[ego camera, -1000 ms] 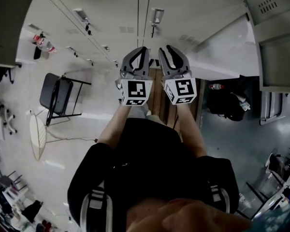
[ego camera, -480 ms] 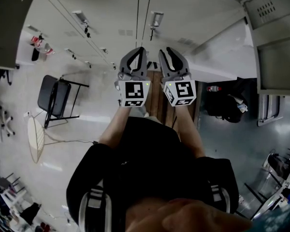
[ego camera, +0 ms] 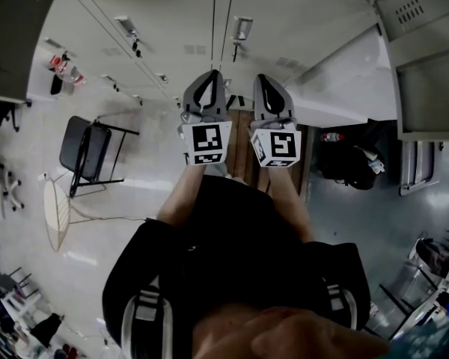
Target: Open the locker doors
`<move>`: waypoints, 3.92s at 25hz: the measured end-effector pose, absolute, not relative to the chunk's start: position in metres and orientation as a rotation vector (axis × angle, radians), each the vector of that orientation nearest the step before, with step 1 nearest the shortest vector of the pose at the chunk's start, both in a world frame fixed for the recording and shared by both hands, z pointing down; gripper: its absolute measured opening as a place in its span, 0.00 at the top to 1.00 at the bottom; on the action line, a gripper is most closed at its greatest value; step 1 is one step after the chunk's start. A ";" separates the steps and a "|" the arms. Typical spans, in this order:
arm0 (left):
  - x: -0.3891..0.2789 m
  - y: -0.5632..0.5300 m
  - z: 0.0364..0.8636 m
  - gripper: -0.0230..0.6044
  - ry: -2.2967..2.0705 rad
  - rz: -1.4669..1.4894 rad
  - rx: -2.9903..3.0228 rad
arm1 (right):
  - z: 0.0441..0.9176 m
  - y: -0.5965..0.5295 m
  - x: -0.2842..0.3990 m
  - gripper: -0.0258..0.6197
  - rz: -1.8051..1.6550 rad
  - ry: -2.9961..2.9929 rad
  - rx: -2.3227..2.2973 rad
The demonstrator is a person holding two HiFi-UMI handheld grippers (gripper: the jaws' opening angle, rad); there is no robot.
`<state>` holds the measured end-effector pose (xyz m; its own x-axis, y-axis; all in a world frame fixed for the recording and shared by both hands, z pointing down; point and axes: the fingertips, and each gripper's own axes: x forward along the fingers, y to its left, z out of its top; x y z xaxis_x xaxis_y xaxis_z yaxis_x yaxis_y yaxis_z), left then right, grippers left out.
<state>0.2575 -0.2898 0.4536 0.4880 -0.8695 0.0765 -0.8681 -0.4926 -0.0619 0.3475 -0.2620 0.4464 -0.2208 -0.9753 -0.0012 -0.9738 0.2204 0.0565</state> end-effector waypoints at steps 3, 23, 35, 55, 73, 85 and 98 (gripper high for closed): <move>0.254 -0.288 0.456 0.95 1.591 -0.141 -2.701 | 0.447 -0.255 0.360 0.93 -0.077 -2.377 2.023; 0.251 -0.282 0.452 0.95 1.628 -0.024 -2.733 | 0.463 -0.248 0.373 0.94 -0.020 -2.349 2.037; 0.253 -0.286 0.465 0.95 1.620 -0.076 -2.765 | 0.485 -0.268 0.350 0.93 0.008 -2.329 1.877; 0.240 -0.325 0.506 0.95 1.683 -0.158 -2.790 | 0.530 -0.347 0.319 0.81 0.099 -2.310 1.703; 0.234 -0.333 0.518 0.95 1.687 -0.217 -2.792 | 0.544 -0.380 0.322 0.84 0.137 -2.256 1.791; 0.237 -0.329 0.521 0.95 1.666 -0.247 -2.792 | 0.545 -0.379 0.326 0.89 0.331 -2.340 1.884; 0.234 -0.323 0.518 0.95 1.651 -0.282 -2.774 | 0.547 -0.378 0.332 0.89 0.755 -2.560 2.015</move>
